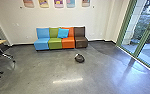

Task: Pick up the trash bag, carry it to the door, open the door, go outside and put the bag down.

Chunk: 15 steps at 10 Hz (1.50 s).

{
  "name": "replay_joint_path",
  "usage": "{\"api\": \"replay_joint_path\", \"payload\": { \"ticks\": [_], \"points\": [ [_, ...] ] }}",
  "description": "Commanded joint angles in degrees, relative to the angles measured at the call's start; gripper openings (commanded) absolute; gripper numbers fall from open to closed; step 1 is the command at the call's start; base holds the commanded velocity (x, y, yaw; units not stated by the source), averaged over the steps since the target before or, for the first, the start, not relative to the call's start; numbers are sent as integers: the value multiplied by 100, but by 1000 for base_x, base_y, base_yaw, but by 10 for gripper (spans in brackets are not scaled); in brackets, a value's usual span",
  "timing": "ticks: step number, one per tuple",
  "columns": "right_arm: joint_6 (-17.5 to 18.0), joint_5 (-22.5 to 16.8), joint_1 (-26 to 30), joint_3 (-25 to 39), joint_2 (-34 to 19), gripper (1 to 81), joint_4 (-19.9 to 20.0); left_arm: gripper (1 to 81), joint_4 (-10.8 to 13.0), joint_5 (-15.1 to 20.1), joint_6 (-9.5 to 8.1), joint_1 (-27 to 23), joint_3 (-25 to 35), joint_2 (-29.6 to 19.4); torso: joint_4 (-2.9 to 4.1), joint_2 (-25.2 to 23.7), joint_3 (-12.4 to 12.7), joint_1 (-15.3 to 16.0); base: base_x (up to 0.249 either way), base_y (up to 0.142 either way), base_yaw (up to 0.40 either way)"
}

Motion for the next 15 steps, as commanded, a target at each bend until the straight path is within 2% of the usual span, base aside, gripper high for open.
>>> {"api": "replay_joint_path", "payload": {
  "ticks": [1,15],
  "points": [
    [-22,-383,114,8,-33,811,-54,811,43,397,1,-104,35,-9,0,0,0,0,122,0,0],
    [-14,-374,61,8,20,811,-133,811,43,353,2,-60,35,-26,0,0,0,2,160,0,0]
  ]
}}
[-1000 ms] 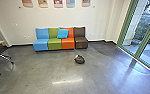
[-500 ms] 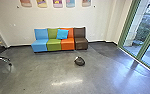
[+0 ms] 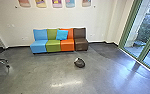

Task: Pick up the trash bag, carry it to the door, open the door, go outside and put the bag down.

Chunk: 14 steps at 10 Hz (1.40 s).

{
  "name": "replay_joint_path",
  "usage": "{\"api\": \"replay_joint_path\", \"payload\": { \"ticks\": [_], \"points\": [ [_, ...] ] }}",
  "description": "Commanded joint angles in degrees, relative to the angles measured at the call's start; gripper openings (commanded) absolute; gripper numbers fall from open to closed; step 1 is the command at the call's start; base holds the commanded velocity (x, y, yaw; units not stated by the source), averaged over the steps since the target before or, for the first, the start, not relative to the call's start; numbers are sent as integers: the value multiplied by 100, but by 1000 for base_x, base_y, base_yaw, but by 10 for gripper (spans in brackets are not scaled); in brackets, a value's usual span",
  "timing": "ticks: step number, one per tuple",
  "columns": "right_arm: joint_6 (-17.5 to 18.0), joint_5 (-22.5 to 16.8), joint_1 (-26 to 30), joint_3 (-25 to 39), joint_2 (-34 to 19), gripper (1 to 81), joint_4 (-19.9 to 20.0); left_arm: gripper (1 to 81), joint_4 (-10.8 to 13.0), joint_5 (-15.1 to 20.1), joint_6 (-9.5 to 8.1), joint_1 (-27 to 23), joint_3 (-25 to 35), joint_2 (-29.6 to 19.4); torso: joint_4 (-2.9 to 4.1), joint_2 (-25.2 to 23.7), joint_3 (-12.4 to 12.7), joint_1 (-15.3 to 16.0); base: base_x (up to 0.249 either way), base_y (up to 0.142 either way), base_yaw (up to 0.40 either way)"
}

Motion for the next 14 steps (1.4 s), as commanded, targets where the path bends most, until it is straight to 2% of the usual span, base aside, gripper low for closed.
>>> {"api": "replay_joint_path", "payload": {
  "ticks": [1,14],
  "points": [
    [-16,-381,61,38,-46,811,-71,811,43,380,8,-65,35,-26,0,0,0,0,171,0,0],
    [-25,-381,62,3,-19,811,-115,811,51,372,9,-65,35,-35,0,0,0,0,180,0,0]
  ]
}}
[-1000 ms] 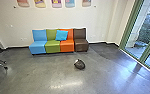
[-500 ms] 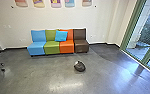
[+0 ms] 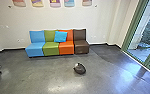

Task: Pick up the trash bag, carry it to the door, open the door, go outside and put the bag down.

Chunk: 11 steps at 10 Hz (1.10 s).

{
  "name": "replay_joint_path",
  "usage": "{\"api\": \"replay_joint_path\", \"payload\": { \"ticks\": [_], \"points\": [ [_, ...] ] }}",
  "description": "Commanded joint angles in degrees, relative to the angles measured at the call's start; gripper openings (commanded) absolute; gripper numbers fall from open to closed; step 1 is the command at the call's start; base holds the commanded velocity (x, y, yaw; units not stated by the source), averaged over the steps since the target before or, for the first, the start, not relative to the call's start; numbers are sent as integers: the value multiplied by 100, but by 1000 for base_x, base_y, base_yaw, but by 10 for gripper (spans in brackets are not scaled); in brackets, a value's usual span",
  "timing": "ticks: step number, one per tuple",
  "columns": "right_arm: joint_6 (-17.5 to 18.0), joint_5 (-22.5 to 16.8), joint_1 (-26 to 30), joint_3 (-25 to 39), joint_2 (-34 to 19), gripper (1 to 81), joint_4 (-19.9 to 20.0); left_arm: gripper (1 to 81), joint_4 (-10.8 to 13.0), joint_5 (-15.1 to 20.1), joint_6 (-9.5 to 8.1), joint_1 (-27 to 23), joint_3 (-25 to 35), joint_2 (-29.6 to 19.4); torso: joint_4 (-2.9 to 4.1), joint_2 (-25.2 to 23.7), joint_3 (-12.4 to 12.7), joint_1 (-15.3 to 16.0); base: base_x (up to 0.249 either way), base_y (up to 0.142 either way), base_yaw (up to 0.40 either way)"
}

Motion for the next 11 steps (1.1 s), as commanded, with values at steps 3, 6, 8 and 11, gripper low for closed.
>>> {"api": "replay_joint_path", "payload": {
  "ticks": [3,6,8,11],
  "points": [
    [-22,-387,87,33,-7,811,-57,811,51,377,9,-79,38,-34,0,0,0,0,189,0,0],
    [-22,-379,113,33,2,811,-65,811,51,377,9,-79,38,-16,0,0,0,0,189,0,0],
    [-22,-387,113,33,-7,811,-65,811,51,377,9,-79,38,-16,0,0,0,0,188,0,0],
    [-22,-387,105,24,11,811,-65,811,51,377,9,-79,38,-25,0,-2,0,-2,189,0,0]
  ]
}}
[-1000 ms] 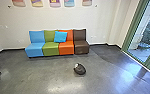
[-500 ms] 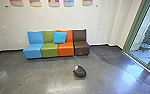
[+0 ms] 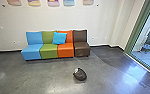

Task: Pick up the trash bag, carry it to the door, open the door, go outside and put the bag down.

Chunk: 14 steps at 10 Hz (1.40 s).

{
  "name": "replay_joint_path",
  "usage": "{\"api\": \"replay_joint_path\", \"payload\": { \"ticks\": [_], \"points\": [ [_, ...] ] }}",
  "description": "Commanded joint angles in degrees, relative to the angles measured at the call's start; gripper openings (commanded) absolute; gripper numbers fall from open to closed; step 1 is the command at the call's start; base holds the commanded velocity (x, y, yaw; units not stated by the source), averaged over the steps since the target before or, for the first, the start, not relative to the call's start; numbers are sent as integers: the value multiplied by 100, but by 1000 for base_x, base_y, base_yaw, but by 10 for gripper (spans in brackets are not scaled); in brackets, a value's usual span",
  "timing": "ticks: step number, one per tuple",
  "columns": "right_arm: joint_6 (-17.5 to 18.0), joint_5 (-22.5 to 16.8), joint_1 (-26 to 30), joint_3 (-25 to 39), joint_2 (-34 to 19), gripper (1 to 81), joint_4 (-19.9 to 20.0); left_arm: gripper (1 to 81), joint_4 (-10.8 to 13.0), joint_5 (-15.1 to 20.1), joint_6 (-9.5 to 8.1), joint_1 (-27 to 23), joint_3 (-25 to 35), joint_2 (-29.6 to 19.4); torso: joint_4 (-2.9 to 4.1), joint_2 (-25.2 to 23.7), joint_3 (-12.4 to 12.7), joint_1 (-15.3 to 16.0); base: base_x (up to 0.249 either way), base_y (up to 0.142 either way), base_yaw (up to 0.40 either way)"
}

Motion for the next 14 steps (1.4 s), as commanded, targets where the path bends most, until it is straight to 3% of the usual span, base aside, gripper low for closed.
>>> {"api": "replay_joint_path", "payload": {
  "ticks": [1,14],
  "points": [
    [-22,-363,112,38,-17,811,-56,811,49,370,6,-115,38,-14,0,0,0,0,189,0,0],
    [-14,-372,138,3,-8,811,-48,811,84,378,6,-115,38,4,0,6,-5,-2,189,0,0]
  ]
}}
